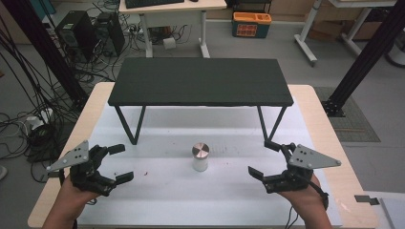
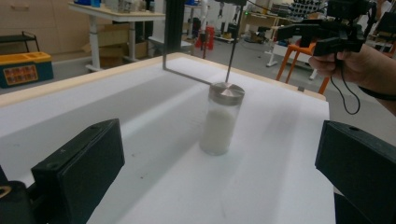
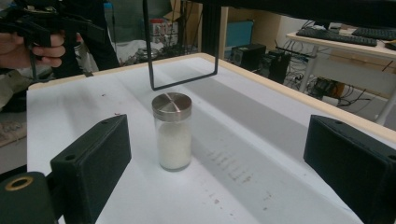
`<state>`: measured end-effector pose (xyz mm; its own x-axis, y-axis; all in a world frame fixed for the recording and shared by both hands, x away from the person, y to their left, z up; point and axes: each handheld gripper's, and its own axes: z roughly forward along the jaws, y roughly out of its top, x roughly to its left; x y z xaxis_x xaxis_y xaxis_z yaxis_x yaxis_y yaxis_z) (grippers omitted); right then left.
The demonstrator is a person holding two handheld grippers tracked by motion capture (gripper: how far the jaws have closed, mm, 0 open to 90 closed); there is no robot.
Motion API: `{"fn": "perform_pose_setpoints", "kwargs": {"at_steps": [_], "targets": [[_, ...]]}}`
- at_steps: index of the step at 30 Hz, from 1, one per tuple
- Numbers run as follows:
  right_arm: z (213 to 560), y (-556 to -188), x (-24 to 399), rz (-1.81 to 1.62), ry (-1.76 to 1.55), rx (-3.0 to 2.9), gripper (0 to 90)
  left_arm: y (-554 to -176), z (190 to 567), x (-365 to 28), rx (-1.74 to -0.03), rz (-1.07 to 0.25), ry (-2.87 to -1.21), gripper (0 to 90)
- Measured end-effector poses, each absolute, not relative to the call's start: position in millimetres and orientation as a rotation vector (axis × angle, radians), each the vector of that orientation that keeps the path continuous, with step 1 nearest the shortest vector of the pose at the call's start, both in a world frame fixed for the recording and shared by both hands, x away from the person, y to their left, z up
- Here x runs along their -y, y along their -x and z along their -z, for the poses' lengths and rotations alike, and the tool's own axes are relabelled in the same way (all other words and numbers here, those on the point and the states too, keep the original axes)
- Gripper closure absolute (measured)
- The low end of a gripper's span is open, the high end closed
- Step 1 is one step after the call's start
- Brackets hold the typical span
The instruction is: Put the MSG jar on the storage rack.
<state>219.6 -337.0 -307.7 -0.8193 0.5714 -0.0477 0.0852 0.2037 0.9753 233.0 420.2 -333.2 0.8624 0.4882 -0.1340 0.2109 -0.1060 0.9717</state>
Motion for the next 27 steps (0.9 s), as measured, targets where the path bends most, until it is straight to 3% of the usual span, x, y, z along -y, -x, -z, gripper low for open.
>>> {"fn": "perform_pose_setpoints", "kwargs": {"at_steps": [17, 27], "targets": [[330.4, -263.6, 264.2, -1.660, -0.537, -2.229, 6.7, -224.0, 332.7, -416.0, -0.516, -0.252, -1.670, 1.5], [362.1, -298.4, 227.1, -1.694, -0.610, -2.271, 6.7, -212.6, 331.6, -415.3, -0.495, -0.259, -1.667, 1.4]]}}
